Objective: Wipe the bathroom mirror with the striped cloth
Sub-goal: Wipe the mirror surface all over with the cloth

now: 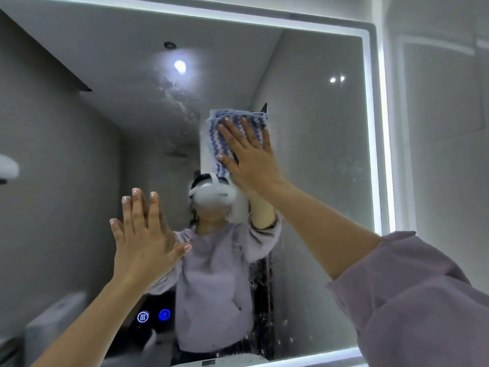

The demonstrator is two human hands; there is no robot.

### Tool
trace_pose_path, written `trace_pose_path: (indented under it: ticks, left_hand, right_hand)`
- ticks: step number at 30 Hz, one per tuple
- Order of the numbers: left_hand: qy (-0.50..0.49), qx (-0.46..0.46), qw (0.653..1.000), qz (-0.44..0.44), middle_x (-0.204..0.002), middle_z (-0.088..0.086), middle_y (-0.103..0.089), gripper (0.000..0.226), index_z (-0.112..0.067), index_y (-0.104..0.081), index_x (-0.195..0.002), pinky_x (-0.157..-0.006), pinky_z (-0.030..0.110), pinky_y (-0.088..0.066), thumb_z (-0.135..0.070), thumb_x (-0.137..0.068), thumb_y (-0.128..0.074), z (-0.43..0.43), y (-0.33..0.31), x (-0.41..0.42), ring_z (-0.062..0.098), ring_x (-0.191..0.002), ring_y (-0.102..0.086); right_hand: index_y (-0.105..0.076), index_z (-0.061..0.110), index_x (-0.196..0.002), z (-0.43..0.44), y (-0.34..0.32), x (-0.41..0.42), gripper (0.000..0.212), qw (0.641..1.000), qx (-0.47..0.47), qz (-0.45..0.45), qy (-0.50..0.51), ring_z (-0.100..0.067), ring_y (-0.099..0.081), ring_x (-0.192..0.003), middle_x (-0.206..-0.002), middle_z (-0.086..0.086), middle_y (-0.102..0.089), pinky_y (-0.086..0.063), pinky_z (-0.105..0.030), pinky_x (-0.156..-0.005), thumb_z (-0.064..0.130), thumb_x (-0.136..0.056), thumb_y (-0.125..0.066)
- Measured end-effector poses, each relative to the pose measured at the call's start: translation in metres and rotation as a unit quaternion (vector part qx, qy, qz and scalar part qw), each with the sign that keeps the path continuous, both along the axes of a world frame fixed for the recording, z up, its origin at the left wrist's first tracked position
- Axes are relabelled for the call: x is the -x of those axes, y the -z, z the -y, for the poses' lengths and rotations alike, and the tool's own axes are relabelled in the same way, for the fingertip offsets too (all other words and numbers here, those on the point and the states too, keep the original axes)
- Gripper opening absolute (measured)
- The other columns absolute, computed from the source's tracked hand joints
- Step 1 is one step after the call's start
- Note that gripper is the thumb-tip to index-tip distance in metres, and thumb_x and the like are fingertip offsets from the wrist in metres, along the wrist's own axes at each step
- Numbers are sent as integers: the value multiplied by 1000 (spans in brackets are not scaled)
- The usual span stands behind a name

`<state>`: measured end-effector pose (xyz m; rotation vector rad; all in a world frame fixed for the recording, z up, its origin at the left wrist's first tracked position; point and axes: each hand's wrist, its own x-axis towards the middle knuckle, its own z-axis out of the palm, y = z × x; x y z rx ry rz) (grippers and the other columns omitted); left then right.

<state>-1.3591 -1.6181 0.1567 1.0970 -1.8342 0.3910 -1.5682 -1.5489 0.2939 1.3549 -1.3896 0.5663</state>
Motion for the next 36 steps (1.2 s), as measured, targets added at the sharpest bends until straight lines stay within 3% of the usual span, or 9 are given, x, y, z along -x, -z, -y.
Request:
trace_pose_path:
  ticks: [3, 6, 8, 12, 17, 21, 30, 32, 36]
  left_hand:
    - [-8, -2, 1000, 4, -153, 12, 27, 120, -15, 21, -144, -113, 56, 0, -67, -70, -59, -3, -1, 1, 29, -141, 24]
    - [-9, -6, 1000, 9, -152, 12, 29, 120, -15, 22, -144, -113, 55, 1, -69, -71, -56, -4, -3, 1, 29, -141, 25]
    - [-9, -5, 1000, 10, -152, 13, 30, 119, -15, 23, -144, -113, 54, 2, -70, -71, -54, -4, -2, 0, 29, -141, 25]
    - [-13, 11, 1000, 8, -154, 15, 22, 120, -14, 17, -146, -113, 57, -2, -68, -69, -58, -1, -1, 0, 31, -142, 20]
    - [-10, 9, 1000, 5, -154, 13, 24, 119, -15, 15, -147, -113, 56, -2, -71, -69, -54, -1, 0, 0, 28, -142, 22]
    - [-11, 10, 1000, 9, -155, 14, 21, 119, -14, 13, -147, -114, 56, -4, -76, -65, -46, -4, 1, -3, 30, -143, 19]
    - [-10, 17, 1000, 9, -154, 13, 25, 121, -15, 21, -144, -114, 54, -1, -71, -69, -54, -1, 1, -2, 28, -142, 23]
    - [-12, 20, 1000, 10, -154, 14, 23, 121, -14, 19, -145, -113, 55, -3, -71, -68, -55, -1, 1, -2, 30, -142, 20]
    - [-16, 24, 1000, 9, -155, 17, 17, 122, -12, 11, -147, -112, 58, -7, -70, -66, -59, -1, 1, -1, 32, -143, 15]
  right_hand:
    - [4, 25, -152, -15, -17, 23, 61, 996, 53, 72, 7, -22, 11, -147, -161, 3, 6, 14, -48, -117, 34, -102, -31]
    - [-6, 28, -154, -18, -27, 36, 54, 966, 99, 228, -66, -16, 6, -148, -162, 6, -1, 11, -45, -118, 36, -103, -26]
    - [-8, 28, -154, -15, -26, 30, 54, 959, 98, 252, -85, -16, 6, -148, -162, 6, -2, 12, -44, -118, 36, -103, -26]
    - [-2, 26, -153, -10, -6, 1, 57, 993, 36, 100, -45, -23, 10, -147, -161, 2, 3, 12, -47, -117, 38, -103, -26]
    - [-6, 32, -152, 13, 6, -35, 55, 998, -43, -50, -23, -20, 5, -148, -161, 9, -3, 6, -52, -117, 46, -101, -23]
    - [-2, 35, -152, 4, -12, -23, 57, 998, -41, -41, -12, -16, 8, -148, -161, 11, 2, 10, -48, -118, 49, -101, -22]
    - [1, 30, -153, -24, -34, 24, 60, 978, 27, 201, -46, -18, 13, -147, -161, 6, 6, 18, -42, -113, 47, -102, -24]
    - [2, 28, -153, -20, -29, 11, 61, 983, 13, 179, -44, -19, 13, -147, -161, 6, 9, 19, -41, -112, 46, -102, -24]
    - [7, 29, -152, 0, -3, -28, 61, 998, -50, 21, -15, -23, 16, -146, -160, 6, 12, 10, -52, -117, 48, -101, -22]
